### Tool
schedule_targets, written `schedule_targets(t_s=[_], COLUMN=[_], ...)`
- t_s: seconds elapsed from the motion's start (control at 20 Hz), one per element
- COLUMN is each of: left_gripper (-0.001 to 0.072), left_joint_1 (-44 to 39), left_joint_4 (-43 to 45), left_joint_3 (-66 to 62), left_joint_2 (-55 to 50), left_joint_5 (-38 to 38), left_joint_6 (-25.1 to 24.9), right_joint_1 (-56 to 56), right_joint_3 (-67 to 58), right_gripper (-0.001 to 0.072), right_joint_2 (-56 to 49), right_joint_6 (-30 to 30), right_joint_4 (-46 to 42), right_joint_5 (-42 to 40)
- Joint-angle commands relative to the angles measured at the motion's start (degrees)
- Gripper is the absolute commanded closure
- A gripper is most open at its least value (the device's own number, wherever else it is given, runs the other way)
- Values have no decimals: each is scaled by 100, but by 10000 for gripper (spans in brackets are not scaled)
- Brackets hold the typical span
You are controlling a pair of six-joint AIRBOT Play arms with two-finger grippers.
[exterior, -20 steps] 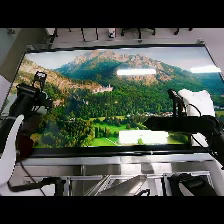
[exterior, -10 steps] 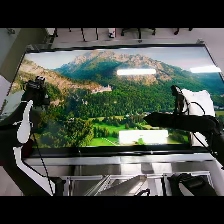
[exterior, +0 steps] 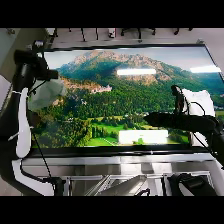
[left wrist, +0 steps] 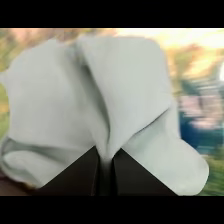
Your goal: Fold the shirts.
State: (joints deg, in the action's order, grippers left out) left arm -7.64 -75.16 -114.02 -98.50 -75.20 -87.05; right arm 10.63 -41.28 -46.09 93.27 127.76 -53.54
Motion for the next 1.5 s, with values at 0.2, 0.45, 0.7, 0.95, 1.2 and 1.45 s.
schedule_targets(t_s=[0.2,0.45,0.7,0.95,1.2,1.45], left_gripper=[692,560,149,148,148,149], left_joint_1=[-2070,-3324,-3445,-1794,-131,144], left_joint_4=[-1943,-1958,-1825,-2109,-4188,-5727], left_joint_3=[979,2435,2214,2203,4623,5604], left_joint_2=[1521,1314,1152,2070,2787,1810], left_joint_5=[-136,262,-756,-1110,914,2328], left_joint_6=[22,369,267,162,-236,-1080], right_joint_1=[-11,-179,-1268,-2771,-2728,-1593], right_joint_3=[0,-9,-363,-647,-647,-763], right_gripper=[680,644,187,188,189,189], right_joint_2=[7,11,0,-212,-1506,-2929], right_joint_6=[-7,-7,-2,302,763,813], right_joint_4=[-2,-15,-2,-2,629,811], right_joint_5=[-245,-793,-1491,-1611,-1231,-107])
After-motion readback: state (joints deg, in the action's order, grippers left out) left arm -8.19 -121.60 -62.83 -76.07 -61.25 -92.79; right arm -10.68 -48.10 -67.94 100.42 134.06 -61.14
